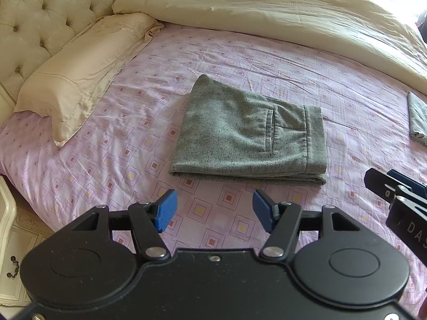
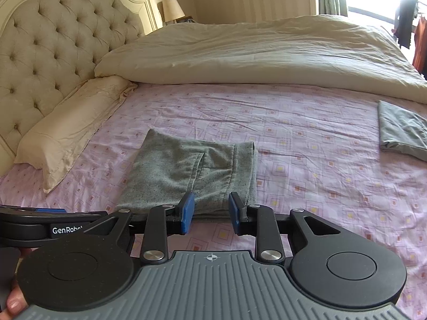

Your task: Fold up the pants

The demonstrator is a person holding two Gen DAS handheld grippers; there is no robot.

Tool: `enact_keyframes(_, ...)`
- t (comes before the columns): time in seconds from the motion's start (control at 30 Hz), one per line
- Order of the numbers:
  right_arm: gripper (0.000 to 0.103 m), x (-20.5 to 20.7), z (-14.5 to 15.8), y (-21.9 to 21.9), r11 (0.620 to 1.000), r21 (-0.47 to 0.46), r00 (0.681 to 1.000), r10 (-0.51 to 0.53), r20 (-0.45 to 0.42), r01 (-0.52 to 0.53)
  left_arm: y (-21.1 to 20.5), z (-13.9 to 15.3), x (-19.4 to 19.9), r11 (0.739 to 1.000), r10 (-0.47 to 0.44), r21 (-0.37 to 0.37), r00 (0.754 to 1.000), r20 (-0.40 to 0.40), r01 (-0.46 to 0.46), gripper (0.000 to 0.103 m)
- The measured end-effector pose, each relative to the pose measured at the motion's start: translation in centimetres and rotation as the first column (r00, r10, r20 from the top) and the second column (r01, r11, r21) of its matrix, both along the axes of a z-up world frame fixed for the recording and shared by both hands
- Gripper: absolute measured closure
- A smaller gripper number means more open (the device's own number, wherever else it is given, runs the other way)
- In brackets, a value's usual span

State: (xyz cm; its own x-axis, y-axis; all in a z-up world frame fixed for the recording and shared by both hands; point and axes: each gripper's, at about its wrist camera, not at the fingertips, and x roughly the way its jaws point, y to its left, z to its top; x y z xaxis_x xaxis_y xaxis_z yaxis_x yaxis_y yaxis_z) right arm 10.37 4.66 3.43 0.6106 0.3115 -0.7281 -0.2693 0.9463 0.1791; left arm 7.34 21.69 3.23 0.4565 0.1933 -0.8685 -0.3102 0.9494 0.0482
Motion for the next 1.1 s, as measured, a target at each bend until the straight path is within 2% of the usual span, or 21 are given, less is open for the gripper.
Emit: enact_keyframes(1.1, 0.075, -0.3, -0.3, -0.7, 0.999, 0.031, 1.0, 0.011, -0.013, -0.011, -1.3, 0.1, -1.2, 1.0, 0.019, -0.001, 1.0, -0.015, -0.019, 0.037)
